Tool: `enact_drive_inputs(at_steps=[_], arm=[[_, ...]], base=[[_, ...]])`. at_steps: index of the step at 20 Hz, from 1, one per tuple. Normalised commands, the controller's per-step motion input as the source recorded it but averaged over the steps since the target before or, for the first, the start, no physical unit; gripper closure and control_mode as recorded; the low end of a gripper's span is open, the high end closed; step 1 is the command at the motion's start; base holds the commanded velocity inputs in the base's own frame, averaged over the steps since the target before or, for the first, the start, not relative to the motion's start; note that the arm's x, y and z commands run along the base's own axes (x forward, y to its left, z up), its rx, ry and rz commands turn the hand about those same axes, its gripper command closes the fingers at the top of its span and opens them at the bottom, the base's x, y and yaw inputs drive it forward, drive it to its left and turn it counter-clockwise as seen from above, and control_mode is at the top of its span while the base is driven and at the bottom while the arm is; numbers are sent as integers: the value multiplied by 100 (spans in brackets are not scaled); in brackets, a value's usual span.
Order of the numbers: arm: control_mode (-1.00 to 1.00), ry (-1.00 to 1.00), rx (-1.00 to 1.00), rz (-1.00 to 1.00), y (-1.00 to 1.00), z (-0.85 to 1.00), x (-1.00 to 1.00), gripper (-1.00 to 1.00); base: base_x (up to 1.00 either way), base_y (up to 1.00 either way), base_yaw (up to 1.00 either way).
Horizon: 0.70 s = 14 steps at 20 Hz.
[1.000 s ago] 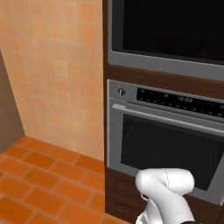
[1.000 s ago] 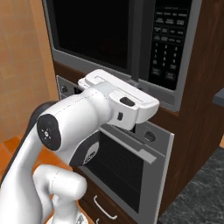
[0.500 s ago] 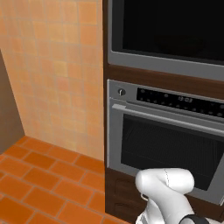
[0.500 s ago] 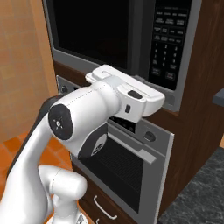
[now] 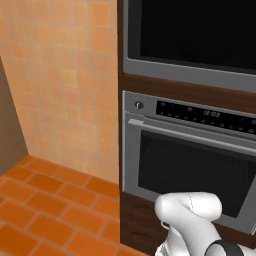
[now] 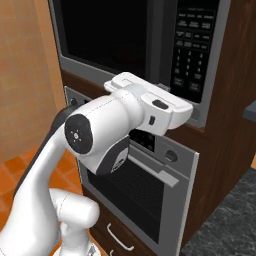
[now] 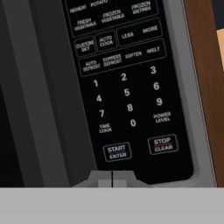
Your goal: Pick the broccoli from the sink and place it in the bowl. Then pick the bowl and place it in the microwave. Then close the microwave door and press the start button.
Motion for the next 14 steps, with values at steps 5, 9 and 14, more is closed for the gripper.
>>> enact_drive_inputs(at_steps=[5, 9, 14], arm=[[-100, 0, 0, 0, -13, 0, 11, 100], [-100, 0, 0, 0, -14, 0, 16, 100], [-100, 0, 0, 0, -6, 0, 19, 100]], base=[[0, 0, 0], [0, 0, 0], [0, 0, 0]])
